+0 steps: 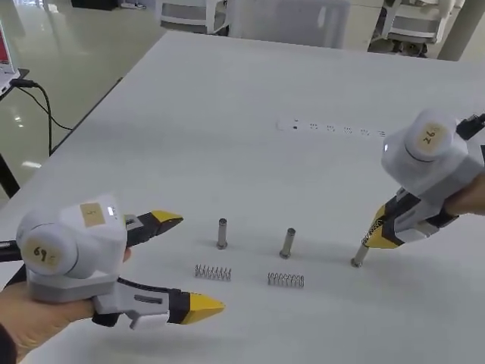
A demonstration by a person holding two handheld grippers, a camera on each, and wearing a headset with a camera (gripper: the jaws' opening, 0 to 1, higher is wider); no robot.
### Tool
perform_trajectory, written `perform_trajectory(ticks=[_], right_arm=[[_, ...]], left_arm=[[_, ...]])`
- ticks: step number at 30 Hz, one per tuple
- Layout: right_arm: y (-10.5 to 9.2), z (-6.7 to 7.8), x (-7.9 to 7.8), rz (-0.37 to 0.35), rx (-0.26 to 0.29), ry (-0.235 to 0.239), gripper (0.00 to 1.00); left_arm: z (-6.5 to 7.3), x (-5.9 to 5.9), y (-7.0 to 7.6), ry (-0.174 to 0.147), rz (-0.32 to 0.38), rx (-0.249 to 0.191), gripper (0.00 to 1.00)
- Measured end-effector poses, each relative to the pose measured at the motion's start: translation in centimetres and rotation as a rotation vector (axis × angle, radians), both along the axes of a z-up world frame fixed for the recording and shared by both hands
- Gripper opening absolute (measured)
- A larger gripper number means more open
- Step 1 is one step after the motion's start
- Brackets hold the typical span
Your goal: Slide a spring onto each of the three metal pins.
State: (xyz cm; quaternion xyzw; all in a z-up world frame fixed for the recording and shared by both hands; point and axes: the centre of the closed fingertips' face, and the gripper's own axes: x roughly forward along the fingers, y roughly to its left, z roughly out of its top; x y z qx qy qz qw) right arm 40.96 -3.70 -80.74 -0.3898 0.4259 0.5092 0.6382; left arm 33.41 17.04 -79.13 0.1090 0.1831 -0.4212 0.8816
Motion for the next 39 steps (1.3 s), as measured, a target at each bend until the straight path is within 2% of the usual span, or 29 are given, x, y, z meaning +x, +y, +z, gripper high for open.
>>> perform_trajectory(ticks=[12,39], right_arm=[[0.1,-1.2,-0.2,-0.004,-0.009,0.025,0.13],[-0.1,-4.4,-0.3,0.004,-0.079,0.055,0.13]], left_arm=[[0.2,0.0,-0.2,0.003,0.003,0.003,0.81],[0.1,0.1,-0.1,0.011,0.003,0.007,0.81]])
